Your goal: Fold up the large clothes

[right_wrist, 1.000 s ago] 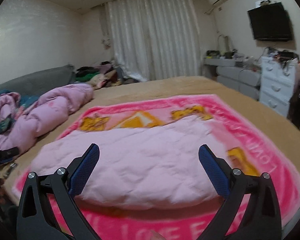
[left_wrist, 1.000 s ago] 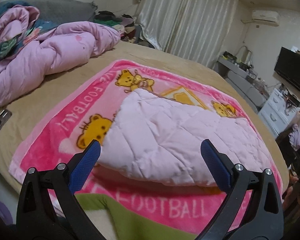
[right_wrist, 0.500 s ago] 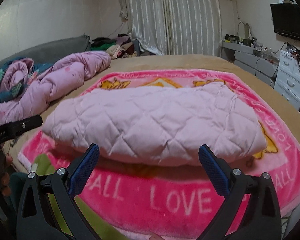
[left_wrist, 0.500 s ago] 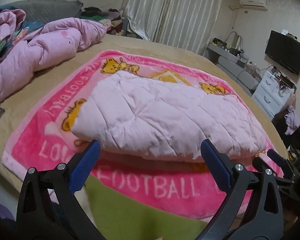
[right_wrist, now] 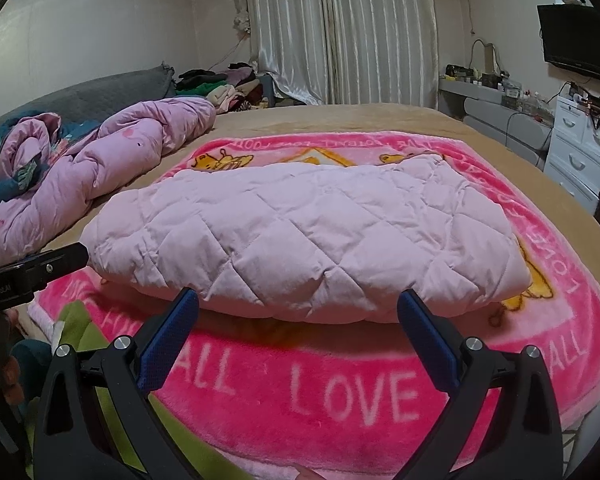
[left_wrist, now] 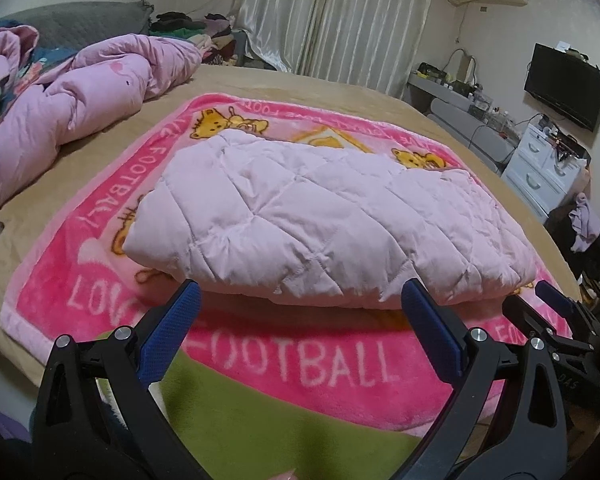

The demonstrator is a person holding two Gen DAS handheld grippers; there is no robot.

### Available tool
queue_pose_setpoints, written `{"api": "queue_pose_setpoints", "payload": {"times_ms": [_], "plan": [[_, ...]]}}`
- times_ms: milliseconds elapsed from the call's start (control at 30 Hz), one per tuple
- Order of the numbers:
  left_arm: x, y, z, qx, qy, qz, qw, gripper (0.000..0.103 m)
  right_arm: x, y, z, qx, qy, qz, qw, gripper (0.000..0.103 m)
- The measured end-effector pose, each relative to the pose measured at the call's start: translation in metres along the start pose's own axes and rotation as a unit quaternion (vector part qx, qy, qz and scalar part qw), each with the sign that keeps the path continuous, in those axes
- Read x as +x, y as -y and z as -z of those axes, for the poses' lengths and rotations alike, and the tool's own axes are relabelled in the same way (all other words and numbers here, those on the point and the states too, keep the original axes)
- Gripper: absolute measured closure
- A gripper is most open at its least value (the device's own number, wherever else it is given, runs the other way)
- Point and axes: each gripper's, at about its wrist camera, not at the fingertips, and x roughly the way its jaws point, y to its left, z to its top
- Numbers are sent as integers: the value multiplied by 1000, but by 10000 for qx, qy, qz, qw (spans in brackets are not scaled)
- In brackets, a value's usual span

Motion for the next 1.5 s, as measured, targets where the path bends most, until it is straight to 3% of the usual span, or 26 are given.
{"api": "queue_pose_setpoints", "payload": {"times_ms": [1500], "plan": [[-3,-1,0,-10,-43,-115,9999,9,-3,-6,-5,0,20,-50,10000,4]]}}
